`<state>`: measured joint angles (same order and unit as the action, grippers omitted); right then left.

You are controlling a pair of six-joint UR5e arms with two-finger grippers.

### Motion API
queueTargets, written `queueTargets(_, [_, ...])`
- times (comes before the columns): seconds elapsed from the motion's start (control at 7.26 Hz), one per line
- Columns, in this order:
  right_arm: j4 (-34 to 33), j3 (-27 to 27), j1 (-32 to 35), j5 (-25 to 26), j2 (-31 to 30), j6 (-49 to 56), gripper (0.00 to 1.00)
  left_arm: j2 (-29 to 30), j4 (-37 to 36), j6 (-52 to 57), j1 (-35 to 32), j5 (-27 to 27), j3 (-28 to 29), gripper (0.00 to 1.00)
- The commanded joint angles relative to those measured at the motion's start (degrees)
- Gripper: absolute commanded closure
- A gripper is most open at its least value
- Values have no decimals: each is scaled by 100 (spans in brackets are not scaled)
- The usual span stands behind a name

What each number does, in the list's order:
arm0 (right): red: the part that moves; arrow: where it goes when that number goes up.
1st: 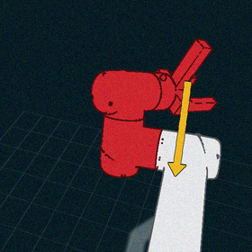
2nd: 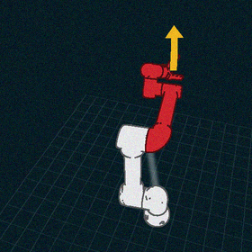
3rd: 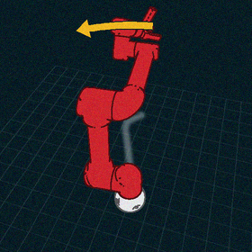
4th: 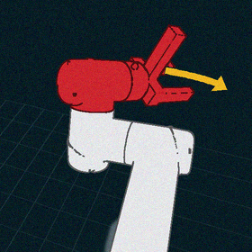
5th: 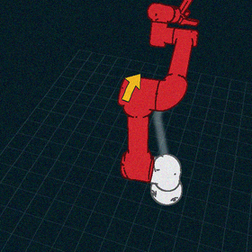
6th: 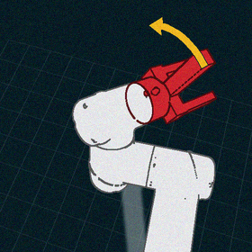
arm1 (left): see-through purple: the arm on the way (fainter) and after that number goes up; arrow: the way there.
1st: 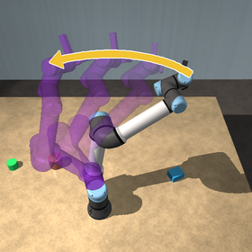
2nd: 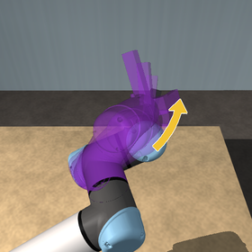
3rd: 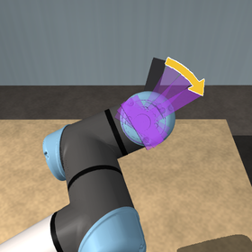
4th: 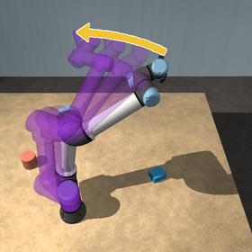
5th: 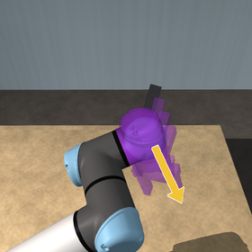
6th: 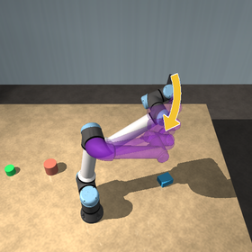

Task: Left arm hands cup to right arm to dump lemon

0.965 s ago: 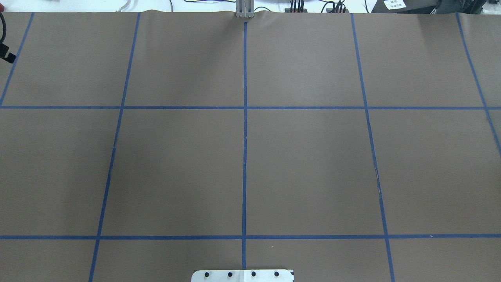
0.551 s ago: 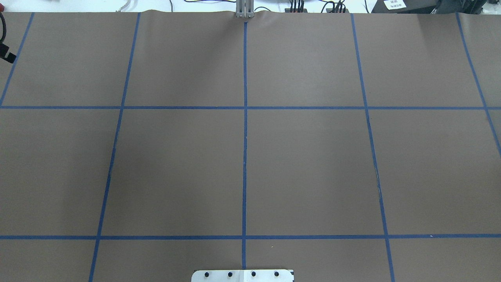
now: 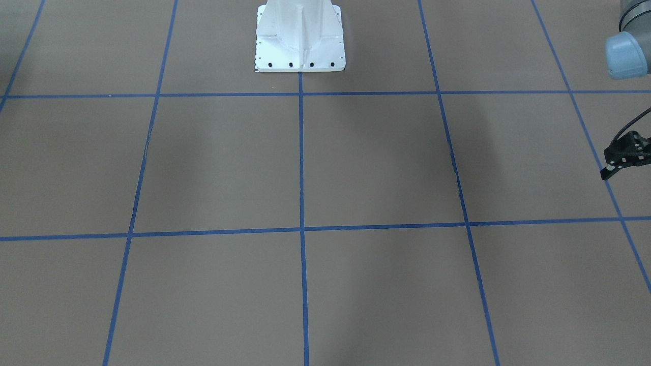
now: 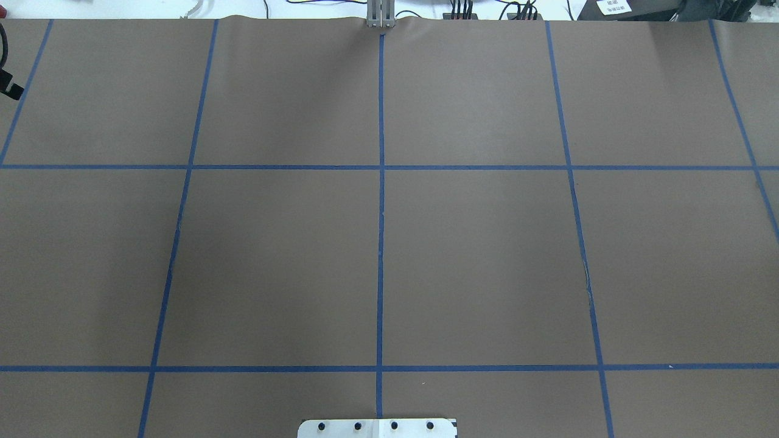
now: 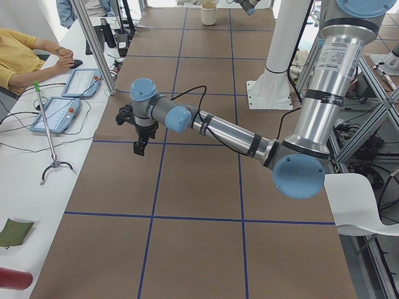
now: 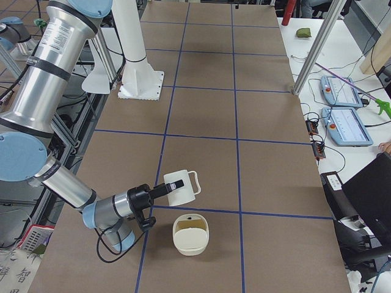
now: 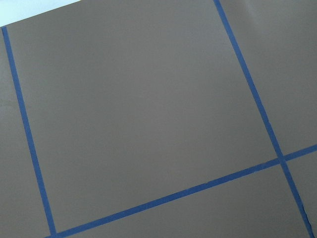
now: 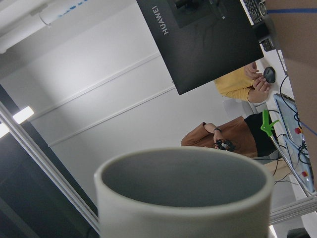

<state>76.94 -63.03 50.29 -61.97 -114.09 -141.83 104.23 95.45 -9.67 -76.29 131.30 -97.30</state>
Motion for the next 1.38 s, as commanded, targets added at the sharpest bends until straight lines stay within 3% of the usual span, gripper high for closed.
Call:
queueTargets(0.0, [-21, -209, 51, -577, -157, 2158, 100, -8, 9, 0, 0, 10, 27, 0])
queueTargets(0.14, [-48, -201, 60, -1058, -201, 3178, 100, -17, 9, 0, 0, 10, 19, 0])
queueTargets(0.41, [-232, -43, 636, -2112, -184, 4176, 100, -34, 9, 0, 0, 10, 36, 0])
queueTargets(0.55, [-476, -34, 788, -2335, -184, 4538, 100, -34, 9, 0, 0, 10, 36, 0])
queueTargets(1.24, [-1725, 353, 834, -2311, -192, 8026, 100, -96, 17, 0, -9, 10, -25, 0])
